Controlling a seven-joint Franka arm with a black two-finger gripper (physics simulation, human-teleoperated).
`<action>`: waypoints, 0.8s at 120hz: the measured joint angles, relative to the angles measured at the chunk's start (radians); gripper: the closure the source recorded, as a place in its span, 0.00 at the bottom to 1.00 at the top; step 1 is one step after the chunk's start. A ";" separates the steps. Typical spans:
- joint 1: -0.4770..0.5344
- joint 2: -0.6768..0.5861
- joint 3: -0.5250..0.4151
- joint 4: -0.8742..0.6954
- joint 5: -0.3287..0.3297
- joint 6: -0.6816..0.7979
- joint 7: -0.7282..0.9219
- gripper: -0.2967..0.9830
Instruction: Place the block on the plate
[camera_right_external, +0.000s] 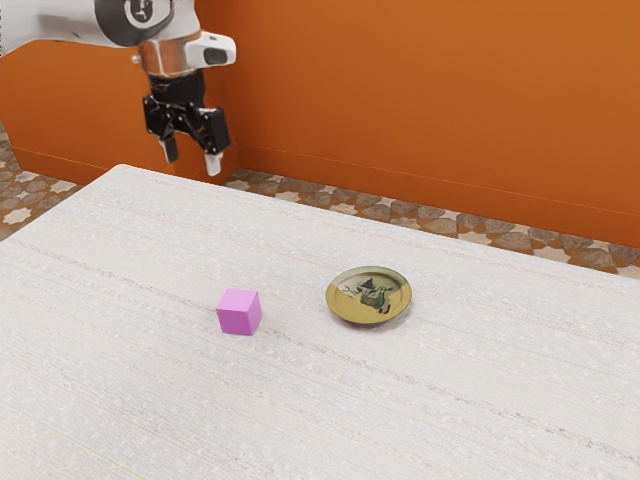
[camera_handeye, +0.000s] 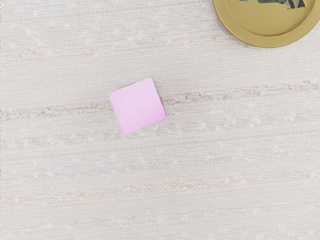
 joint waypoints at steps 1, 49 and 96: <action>0.001 0.001 -0.001 0.000 0.001 0.001 -0.001 0.23; -0.009 -0.037 0.055 -0.281 -0.028 0.114 -0.037 0.23; -0.002 0.032 0.128 -0.417 -0.125 0.287 -0.099 0.23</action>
